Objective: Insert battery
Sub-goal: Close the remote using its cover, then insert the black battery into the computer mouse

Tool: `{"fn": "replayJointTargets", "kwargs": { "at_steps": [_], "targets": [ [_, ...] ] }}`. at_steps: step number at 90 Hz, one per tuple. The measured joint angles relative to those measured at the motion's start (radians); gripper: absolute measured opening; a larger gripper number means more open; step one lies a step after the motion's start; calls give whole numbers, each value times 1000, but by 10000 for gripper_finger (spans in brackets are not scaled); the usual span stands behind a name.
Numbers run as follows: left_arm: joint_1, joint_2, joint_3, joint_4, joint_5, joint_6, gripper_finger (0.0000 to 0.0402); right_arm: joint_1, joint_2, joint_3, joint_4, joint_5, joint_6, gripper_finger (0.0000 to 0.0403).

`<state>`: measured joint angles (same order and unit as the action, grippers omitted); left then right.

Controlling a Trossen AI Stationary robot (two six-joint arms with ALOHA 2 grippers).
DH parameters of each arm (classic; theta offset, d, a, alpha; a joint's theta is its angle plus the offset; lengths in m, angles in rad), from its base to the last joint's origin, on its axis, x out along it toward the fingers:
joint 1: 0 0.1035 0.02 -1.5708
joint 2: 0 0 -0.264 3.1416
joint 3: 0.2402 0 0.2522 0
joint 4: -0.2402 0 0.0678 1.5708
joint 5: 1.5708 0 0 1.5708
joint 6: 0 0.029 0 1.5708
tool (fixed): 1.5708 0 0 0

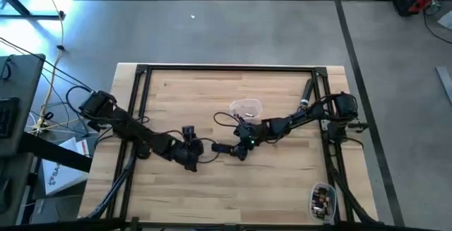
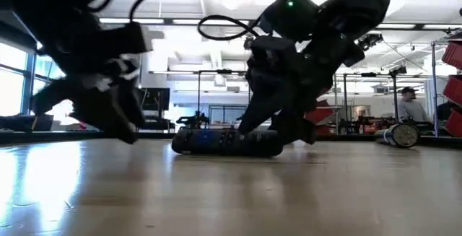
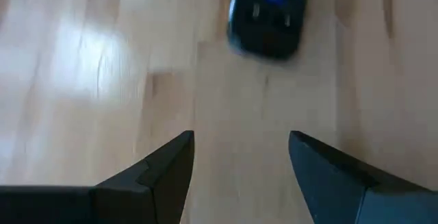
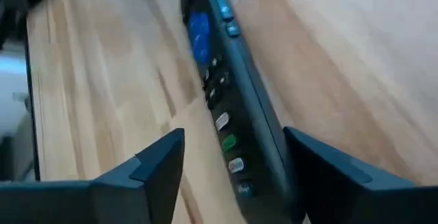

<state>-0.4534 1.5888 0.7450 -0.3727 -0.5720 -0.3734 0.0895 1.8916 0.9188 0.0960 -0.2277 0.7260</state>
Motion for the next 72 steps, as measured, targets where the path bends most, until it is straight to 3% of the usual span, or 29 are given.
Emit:
{"fn": "replayJointTargets", "kwargs": {
  "at_steps": [29, 48, 72],
  "targets": [
    [-19, -81, 100, -520, 265, -605, 218, 3, -1, 162, -396, 60, -307, 229],
    [-19, -81, 102, -859, 480, -956, 218, 4, -43, 208, -492, 67, -380, 229],
    [-19, -81, 99, -1004, 622, -1138, 218, 39, -174, 211, -552, 205, -439, 229]
  ]
}}
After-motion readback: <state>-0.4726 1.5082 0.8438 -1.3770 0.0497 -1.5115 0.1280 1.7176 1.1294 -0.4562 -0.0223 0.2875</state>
